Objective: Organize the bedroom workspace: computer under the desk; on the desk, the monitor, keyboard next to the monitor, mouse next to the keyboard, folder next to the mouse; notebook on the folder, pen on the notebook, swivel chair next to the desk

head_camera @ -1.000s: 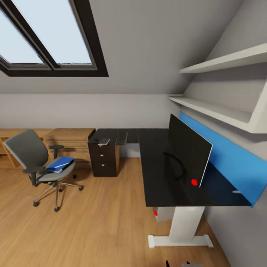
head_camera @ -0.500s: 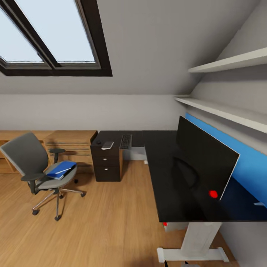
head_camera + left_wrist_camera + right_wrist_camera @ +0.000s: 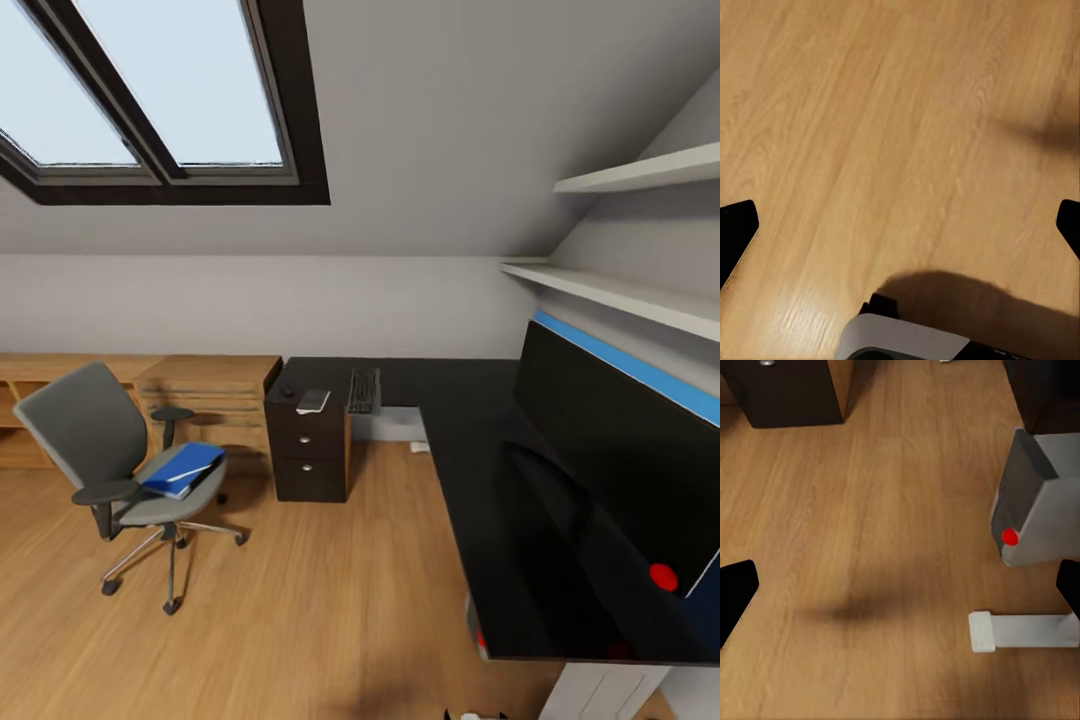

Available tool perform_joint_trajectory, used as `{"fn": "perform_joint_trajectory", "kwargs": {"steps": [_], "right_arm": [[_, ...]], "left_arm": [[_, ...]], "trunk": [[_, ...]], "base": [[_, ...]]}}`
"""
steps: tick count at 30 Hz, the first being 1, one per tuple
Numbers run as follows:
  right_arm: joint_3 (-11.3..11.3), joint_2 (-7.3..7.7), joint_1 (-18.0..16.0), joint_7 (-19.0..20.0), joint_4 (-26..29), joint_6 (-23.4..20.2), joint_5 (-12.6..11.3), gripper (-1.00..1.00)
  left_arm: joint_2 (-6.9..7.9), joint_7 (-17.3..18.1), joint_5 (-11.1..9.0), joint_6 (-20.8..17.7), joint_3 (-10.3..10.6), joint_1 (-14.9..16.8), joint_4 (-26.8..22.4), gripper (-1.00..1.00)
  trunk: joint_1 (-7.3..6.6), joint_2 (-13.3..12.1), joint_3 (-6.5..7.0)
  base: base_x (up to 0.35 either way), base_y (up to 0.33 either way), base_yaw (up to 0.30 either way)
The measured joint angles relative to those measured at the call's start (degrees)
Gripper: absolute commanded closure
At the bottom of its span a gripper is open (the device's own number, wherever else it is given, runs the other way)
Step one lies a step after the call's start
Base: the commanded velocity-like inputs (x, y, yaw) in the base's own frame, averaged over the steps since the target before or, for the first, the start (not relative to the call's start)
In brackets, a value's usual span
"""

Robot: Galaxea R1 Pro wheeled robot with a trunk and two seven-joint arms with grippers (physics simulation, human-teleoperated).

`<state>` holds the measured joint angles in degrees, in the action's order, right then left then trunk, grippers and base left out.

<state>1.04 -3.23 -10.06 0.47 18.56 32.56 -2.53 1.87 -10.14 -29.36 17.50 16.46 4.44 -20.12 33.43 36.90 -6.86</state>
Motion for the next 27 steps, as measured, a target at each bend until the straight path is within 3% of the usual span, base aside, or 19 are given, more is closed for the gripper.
{"fn": "perform_joint_trajectory", "kwargs": {"steps": [7,18,27], "right_arm": [[0.0,-0.61,0.0,0.0,-0.1,0.0,0.0,-1.0],[0.0,-0.64,0.0,0.0,-0.1,0.0,0.1,-1.0],[0.0,-0.64,0.0,0.0,-0.1,0.0,0.1,-1.0]], "left_arm": [[-0.11,0.2,0.1,0.2,0.1,0.0,-0.1,-1.0],[-0.07,0.1,0.1,0.3,0.1,0.0,0.0,-1.0],[-0.15,0.1,0.1,0.4,0.2,0.0,0.0,-1.0]], "trunk": [[0.0,0.0,0.0],[0.0,0.0,0.0],[0.0,0.0,0.0]], "base": [[0.081,0.078,0.0],[0.244,0.216,0.0],[0.316,0.094,0.0]]}}
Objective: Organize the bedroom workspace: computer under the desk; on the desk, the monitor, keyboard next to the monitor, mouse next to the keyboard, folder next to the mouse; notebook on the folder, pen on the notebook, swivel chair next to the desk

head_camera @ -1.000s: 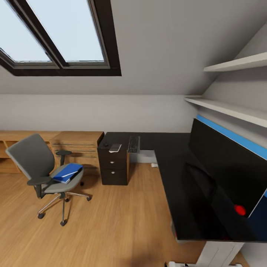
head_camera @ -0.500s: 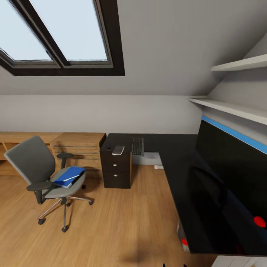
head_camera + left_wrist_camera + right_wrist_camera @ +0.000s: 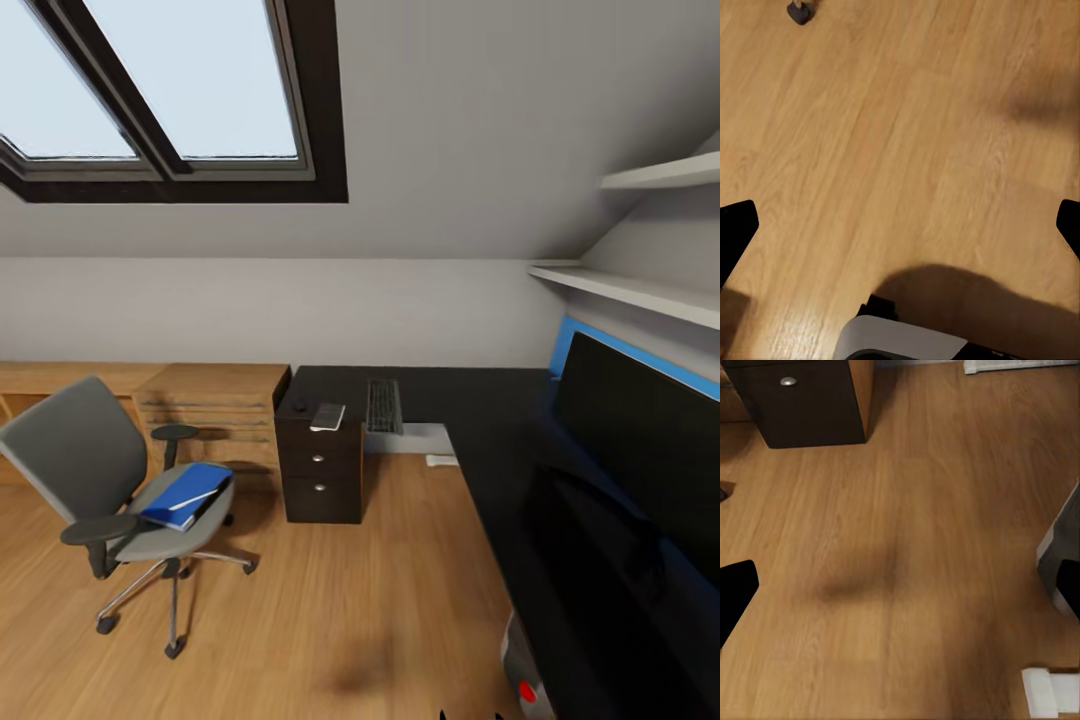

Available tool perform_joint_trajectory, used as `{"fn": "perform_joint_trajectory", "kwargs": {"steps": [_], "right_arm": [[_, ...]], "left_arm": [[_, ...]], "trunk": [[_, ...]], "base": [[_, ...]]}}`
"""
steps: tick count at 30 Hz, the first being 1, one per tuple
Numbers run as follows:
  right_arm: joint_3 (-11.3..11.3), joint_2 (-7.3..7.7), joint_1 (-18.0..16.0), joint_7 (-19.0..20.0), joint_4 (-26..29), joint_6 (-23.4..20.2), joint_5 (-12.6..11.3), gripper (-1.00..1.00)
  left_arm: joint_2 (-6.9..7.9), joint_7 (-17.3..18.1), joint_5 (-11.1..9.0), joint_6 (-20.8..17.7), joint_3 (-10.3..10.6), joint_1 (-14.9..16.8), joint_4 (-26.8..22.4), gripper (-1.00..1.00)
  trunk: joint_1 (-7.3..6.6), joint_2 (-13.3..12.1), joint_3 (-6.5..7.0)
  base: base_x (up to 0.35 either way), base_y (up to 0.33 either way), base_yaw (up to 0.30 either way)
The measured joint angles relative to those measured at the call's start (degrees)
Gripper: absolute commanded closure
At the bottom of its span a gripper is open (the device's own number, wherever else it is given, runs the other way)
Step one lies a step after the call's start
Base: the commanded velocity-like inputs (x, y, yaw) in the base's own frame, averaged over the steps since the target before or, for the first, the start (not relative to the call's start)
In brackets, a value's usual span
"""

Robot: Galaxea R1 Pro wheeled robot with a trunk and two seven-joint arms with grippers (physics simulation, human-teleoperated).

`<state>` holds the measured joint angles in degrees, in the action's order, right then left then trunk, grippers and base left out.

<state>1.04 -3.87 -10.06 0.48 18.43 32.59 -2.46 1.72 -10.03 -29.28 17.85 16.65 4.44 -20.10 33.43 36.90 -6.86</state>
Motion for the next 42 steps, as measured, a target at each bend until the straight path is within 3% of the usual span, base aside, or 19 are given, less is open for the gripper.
{"fn": "perform_joint_trajectory", "kwargs": {"steps": [28,32,34,35,36,38,39,40,42], "right_arm": [[0.0,0.0,0.0,0.0,0.1,0.0,-0.2,-1.0],[-0.3,-0.03,-0.5,-0.2,2.9,3.6,-1.2,-1.0],[-0.3,-0.18,-1.8,-0.4,6.2,4.2,-3.8,-1.0],[-0.4,-0.61,-4.7,-0.5,8.8,1.3,-10.5,-1.0],[-0.4,-0.74,-11.2,-0.4,9.5,-3.3,-15.8,-1.0],[-0.3,-0.82,-14.9,-0.3,9.9,-9.2,-21.8,-1.0],[-0.4,-0.84,-16.6,-0.3,10.1,-11.6,-24.3,-1.0],[-0.4,-0.84,-17.4,-0.2,10.2,-12.6,-25.6,-1.0],[-0.4,-0.86,-19.5,0.2,12.3,-15.2,-31.2,-1.0]], "left_arm": [[0.05,0.0,0.0,0.0,-0.1,0.0,0.0,-1.0],[0.1,0.2,0.2,-0.1,0.0,0.0,-2.6,-1.0],[0.19,0.2,0.3,-0.8,0.1,0.0,-8.5,-1.0],[0.75,-0.1,0.3,-7.1,-0.9,0.0,-14.9,-1.0],[1.3,-0.2,0.6,-16.3,-3.1,0.0,-26.4,-1.0],[1.59,-0.3,0.5,-27.0,-6.8,0.0,-37.8,-1.0],[1.66,-0.3,0.6,-30.9,-8.1,0.0,-41.8,-1.0],[1.69,-0.3,0.5,-32.5,-8.7,0.0,-43.9,-1.0],[1.79,-0.3,0.5,-36.3,-9.9,0.0,-49.8,-1.0]], "trunk": [[0.0,0.0,0.0],[0.0,0.0,0.01],[0.0,0.0,0.02],[-0.01,0.0,-0.02],[0.0,0.0,0.03],[0.0,0.0,0.03],[0.0,0.0,0.03],[0.0,0.0,0.01],[-0.01,0.0,0.02]], "base": [[0.319,0.13,0.0],[0.323,0.048,0.0],[0.33,0.007,0.0],[0.332,0.002,0.0],[0.332,0.001,0.0],[0.333,0.001,0.0],[0.333,0.0,0.0],[0.333,0.0,0.0],[0.336,0.0,0.0]]}}
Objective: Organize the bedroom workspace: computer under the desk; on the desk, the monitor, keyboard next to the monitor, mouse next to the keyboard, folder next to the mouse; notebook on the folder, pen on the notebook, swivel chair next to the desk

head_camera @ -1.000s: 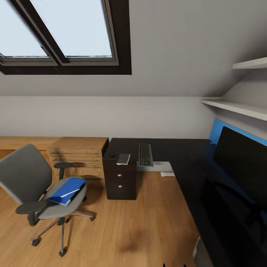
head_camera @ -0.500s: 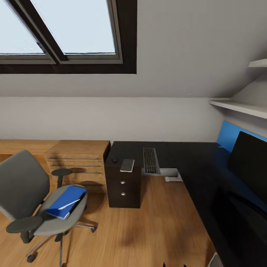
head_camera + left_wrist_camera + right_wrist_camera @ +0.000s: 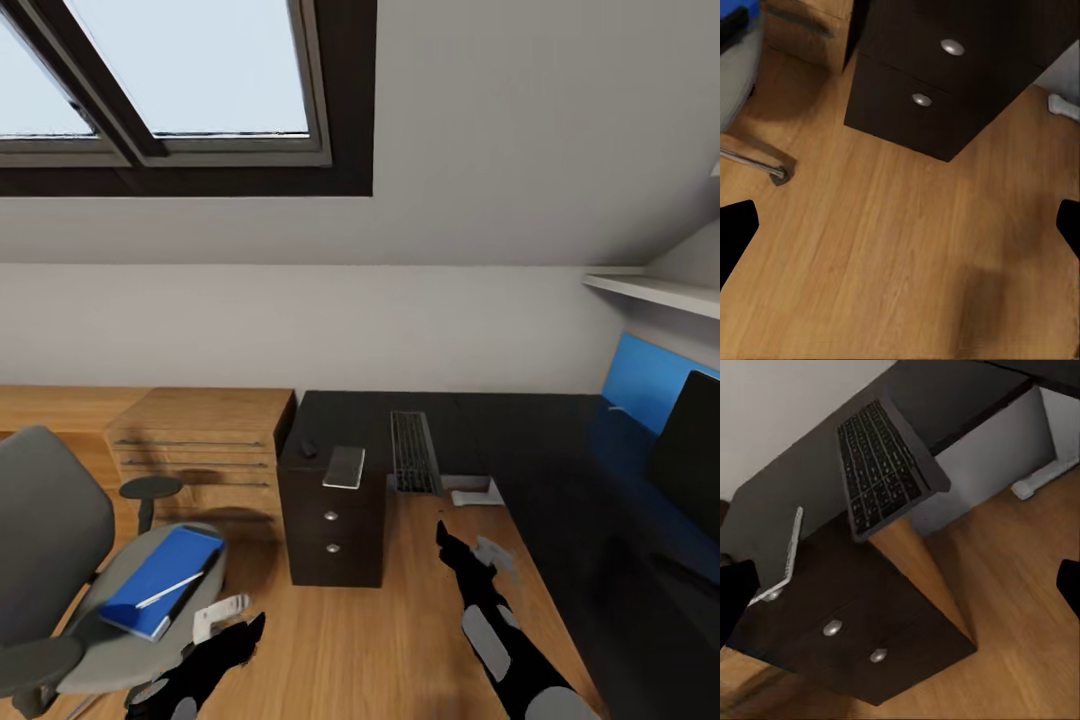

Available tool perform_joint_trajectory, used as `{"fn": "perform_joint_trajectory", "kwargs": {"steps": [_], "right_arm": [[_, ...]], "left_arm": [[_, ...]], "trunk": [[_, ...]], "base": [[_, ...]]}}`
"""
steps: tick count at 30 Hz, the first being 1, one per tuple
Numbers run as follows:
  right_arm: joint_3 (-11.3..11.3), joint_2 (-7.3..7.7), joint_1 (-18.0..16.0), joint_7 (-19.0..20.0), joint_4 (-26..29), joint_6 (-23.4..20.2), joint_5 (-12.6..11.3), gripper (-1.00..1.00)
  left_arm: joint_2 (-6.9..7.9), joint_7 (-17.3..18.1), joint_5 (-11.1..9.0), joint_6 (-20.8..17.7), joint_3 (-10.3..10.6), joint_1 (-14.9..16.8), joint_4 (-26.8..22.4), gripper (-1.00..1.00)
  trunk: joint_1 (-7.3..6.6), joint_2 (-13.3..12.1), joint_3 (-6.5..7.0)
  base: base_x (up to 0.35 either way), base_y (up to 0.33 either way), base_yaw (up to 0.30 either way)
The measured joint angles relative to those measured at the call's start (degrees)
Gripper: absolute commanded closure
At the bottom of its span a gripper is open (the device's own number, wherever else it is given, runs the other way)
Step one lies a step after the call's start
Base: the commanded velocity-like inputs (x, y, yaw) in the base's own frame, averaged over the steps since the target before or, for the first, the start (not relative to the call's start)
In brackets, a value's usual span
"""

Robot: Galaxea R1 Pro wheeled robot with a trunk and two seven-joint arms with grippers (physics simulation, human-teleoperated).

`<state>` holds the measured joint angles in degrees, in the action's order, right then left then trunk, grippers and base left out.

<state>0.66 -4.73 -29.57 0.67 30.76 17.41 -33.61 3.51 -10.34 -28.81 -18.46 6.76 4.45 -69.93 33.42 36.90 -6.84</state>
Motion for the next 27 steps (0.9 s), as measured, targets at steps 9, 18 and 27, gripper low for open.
{"fn": "perform_joint_trajectory", "kwargs": {"steps": [9,18,27], "right_arm": [[2.0,-2.27,-1.5,15.6,-0.7,-4.4,-8.3,-1.0],[1.8,-1.11,-1.5,20.4,-1.4,-4.4,-8.6,-1.0],[1.6,-0.63,-1.5,20.0,-1.6,-4.3,-8.8,-1.0]], "left_arm": [[-0.12,0.2,-2.3,-6.1,-1.0,0.0,-5.4,-1.0],[-0.03,0.1,-2.8,-7.0,-1.4,0.0,-12.2,-1.0],[-0.05,-0.1,-2.8,-7.2,-1.4,0.0,-14.0,-1.0]], "trunk": [[0.01,0.0,-0.02],[0.03,0.0,-0.01],[2.01,3.6,-1.63]], "base": [[0.31,-0.018,0.0],[0.021,-0.005,0.0],[0.0,0.0,0.0]]}}
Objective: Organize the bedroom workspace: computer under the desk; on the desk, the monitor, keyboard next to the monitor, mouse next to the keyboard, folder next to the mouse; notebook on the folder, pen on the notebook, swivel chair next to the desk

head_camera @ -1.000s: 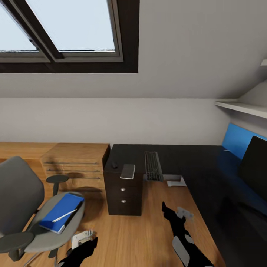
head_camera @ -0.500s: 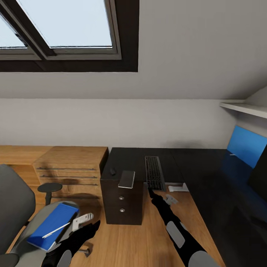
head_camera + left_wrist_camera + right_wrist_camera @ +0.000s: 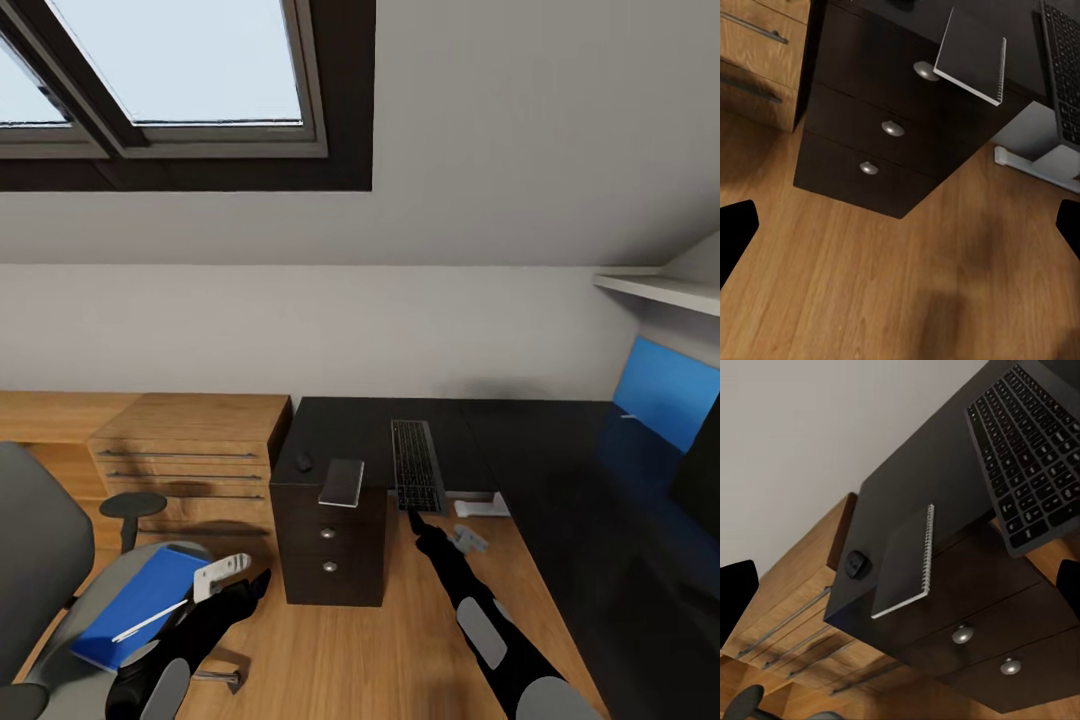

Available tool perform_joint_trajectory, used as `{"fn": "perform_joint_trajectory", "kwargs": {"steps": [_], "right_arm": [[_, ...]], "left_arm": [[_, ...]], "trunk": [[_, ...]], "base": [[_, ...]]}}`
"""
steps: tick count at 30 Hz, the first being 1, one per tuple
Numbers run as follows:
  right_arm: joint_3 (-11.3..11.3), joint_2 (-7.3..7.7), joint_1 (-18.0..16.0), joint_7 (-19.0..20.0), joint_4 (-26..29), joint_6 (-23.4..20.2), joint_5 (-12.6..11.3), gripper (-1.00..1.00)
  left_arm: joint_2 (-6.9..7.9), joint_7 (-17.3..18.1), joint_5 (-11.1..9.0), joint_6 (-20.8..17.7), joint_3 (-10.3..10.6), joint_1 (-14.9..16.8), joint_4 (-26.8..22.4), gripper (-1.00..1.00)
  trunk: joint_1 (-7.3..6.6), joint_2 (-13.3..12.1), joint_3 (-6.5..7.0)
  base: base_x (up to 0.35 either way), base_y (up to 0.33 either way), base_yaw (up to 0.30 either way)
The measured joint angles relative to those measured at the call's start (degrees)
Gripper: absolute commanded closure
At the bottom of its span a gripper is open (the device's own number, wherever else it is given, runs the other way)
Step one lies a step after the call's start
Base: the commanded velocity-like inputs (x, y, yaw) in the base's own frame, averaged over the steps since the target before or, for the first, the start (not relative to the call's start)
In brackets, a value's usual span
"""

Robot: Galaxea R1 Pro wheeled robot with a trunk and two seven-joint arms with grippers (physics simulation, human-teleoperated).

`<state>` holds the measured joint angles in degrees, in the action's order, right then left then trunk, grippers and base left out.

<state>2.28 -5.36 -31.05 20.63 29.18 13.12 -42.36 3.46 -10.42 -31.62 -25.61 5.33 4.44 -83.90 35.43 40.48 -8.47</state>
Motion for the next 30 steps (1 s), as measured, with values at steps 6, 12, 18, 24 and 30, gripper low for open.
{"fn": "perform_joint_trajectory", "kwargs": {"steps": [6,12,18,24,30], "right_arm": [[0.2,0.26,0.0,-1.8,0.0,-0.3,0.3,-1.0],[-2.3,2.53,0.0,-3.3,0.1,-1.1,-6.0,-1.0],[-2.8,2.74,0.0,2.1,0.1,-14.1,-12.1,-1.0],[-2.8,3.14,0.0,11.1,-0.1,-25.3,-18.9,-1.0],[-3.2,4.38,0.0,11.7,-0.1,-24.2,-19.5,-1.0]], "left_arm": [[0.04,0.0,0.0,0.0,0.0,0.0,0.0,-1.0],[-0.03,0.0,-0.2,0.0,0.0,0.0,0.2,-1.0],[-0.47,0.0,-0.2,0.0,0.1,0.0,1.0,-1.0],[-0.52,0.0,-0.2,0.0,0.1,0.0,1.2,-1.0],[-0.53,-0.1,-0.2,0.0,0.1,0.0,1.2,-1.0]], "trunk": [[1.32,2.4,-1.08],[2.64,4.8,-2.16],[3.96,7.2,-3.24],[5.28,9.6,-4.32],[6.6,12.1,-5.4]], "base": [[0.0,0.0,0.0],[0.0,0.0,0.0],[0.0,0.0,0.0],[0.0,0.0,0.0],[0.0,0.0,0.0]]}}
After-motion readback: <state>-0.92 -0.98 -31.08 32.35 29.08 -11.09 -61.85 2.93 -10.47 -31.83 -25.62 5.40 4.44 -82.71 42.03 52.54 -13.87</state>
